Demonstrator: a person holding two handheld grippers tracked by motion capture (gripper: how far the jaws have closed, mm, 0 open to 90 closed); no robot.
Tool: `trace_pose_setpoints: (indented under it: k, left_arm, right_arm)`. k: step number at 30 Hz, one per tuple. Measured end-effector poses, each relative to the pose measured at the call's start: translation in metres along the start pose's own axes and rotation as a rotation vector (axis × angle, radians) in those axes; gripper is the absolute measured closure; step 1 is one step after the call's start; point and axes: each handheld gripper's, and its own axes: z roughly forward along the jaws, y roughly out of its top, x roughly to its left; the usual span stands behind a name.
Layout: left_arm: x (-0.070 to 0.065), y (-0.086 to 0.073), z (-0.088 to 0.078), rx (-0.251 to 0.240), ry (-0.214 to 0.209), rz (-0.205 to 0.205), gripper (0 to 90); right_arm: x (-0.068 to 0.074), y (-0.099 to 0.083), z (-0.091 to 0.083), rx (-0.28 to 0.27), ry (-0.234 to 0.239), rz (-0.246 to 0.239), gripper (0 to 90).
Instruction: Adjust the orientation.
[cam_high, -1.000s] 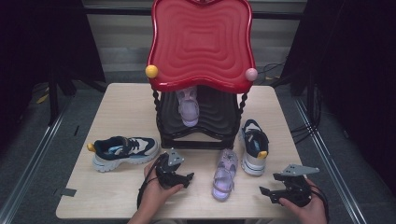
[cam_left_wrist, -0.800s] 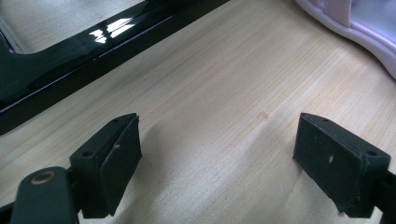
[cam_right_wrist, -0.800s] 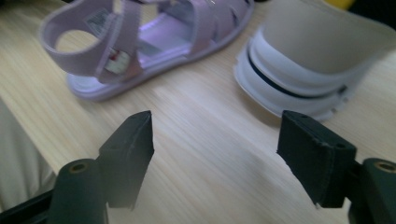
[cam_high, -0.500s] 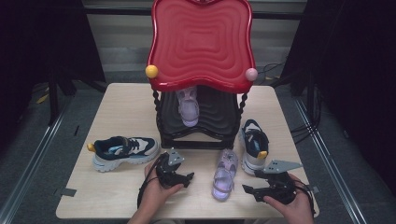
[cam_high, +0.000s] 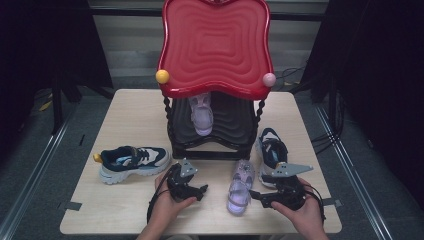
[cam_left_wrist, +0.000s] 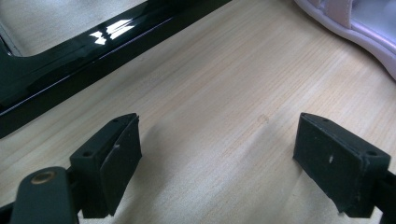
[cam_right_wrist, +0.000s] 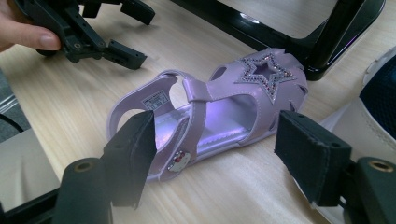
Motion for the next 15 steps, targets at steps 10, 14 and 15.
trace_pose_setpoints:
  k: [10, 14, 15]
  left_arm:
    - [0.000, 0.000, 0.000, 0.000, -0.004, -0.002, 14.3]
    - [0.000, 0.000, 0.000, 0.000, 0.000, 0.000, 14.4]
    - [0.000, 0.000, 0.000, 0.000, 0.000, 0.000, 14.3]
  right_arm:
    - [0.003, 0.003, 0.012, 0.007, 0.015, -0.001, 30.1]
    - [0.006, 0.004, 0.016, 0.009, 0.020, -0.003, 31.0]
    - [0.006, 0.004, 0.016, 0.007, 0.022, -0.001, 31.0]
